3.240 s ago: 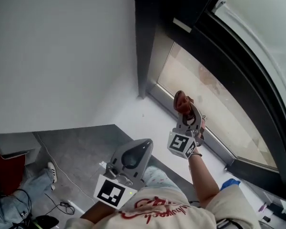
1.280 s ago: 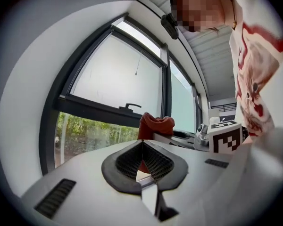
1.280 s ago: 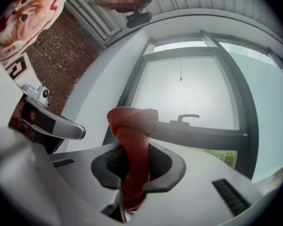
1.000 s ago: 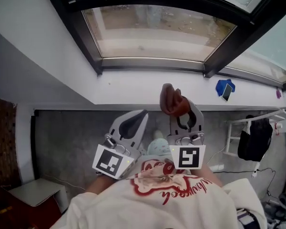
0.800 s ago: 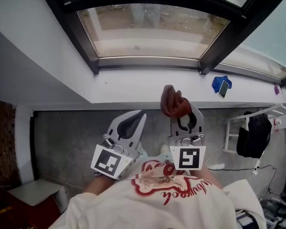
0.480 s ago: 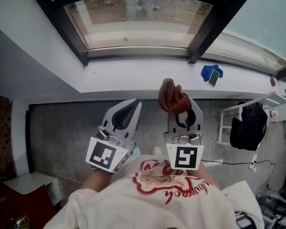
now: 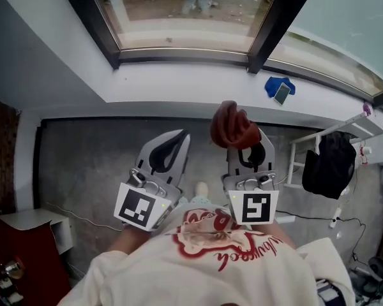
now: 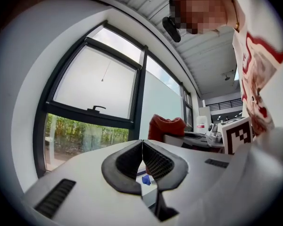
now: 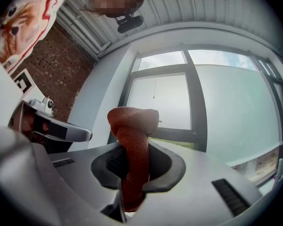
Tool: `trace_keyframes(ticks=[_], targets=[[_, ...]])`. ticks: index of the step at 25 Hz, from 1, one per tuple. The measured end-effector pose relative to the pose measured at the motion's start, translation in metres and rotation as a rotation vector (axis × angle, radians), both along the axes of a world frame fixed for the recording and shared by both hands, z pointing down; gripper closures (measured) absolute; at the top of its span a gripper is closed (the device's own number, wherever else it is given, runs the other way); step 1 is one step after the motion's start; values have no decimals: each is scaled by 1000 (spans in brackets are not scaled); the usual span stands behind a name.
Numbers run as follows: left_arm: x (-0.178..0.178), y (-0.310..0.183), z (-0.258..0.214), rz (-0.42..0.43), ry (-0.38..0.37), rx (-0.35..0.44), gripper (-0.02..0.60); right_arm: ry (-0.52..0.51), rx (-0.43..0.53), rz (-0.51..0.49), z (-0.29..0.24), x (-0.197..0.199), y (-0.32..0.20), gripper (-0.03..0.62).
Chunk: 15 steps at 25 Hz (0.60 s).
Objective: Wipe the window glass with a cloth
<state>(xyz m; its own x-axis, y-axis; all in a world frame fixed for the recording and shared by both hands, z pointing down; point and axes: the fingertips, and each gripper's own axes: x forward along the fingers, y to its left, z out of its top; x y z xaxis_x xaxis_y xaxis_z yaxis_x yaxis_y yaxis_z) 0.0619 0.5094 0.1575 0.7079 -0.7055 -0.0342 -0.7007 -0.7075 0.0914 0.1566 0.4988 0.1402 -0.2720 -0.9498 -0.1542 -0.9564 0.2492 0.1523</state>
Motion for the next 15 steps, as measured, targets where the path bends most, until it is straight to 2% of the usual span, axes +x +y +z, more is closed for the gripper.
trace_keyframes(ticks=[3,10,15], targets=[[-3,6,3,17,-26,-22,560,29,9,26,-6,-2,5,523],[-17,20,-3,46,-43,-32,560,-80,-56,-10,-4,-20,5,523],[-26,22,0,47,-47,-33,560,-54,-24,10,-6,-28,9,523]])
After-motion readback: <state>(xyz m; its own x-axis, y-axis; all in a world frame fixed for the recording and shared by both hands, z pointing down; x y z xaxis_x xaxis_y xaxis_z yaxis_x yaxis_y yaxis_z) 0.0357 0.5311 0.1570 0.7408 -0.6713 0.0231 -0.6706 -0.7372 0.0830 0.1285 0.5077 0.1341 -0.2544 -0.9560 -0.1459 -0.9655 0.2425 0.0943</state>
